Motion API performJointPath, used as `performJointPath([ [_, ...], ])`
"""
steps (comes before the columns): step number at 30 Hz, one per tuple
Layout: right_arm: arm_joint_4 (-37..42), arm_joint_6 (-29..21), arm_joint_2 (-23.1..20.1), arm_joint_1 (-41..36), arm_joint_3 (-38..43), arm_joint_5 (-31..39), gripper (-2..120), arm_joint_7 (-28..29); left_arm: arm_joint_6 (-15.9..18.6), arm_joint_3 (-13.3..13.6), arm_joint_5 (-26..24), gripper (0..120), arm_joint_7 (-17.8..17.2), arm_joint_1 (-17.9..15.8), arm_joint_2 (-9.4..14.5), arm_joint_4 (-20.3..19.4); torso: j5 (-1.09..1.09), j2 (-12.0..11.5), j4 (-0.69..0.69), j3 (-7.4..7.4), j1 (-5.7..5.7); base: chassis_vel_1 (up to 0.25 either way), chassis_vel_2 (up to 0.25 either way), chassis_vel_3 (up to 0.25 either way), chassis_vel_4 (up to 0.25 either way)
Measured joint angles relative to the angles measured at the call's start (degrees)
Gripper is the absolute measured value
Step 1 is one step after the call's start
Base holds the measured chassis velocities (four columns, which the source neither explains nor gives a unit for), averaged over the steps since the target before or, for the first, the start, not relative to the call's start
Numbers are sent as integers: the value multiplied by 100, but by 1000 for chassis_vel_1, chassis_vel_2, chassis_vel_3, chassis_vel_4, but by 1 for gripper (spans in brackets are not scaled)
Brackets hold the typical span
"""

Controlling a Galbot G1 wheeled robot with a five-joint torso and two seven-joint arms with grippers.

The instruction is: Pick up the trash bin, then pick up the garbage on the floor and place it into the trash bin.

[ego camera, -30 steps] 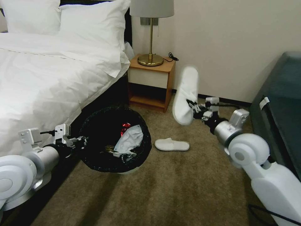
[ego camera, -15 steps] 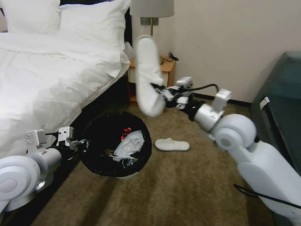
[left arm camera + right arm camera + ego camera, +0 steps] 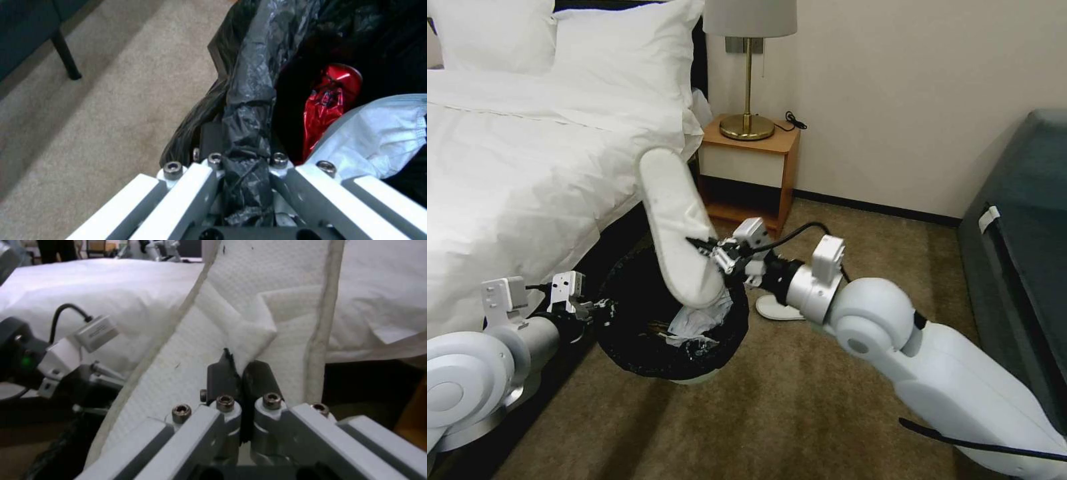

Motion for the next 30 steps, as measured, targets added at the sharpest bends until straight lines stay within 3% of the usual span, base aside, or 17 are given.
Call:
performJointPath([
  [13,-258,79,284,73,-516,-414,1,137,0,101,-330,2,-418,-26,66,-78,0,0,0,0,0,0,0,0,0],
  [21,-337,82,291,154,-706,-442,36,328,-1,169,-339,2,-480,-77,3,-106,0,1,0,0,0,0,0,0,0],
  [28,-340,82,329,139,-682,-441,55,411,-1,168,-354,2,-499,-63,-23,-116,0,1,0,0,0,0,0,0,0],
  [30,-302,82,314,110,-629,-439,65,416,0,159,-354,2,-499,-78,-21,-107,1,1,0,0,0,0,0,0,0],
])
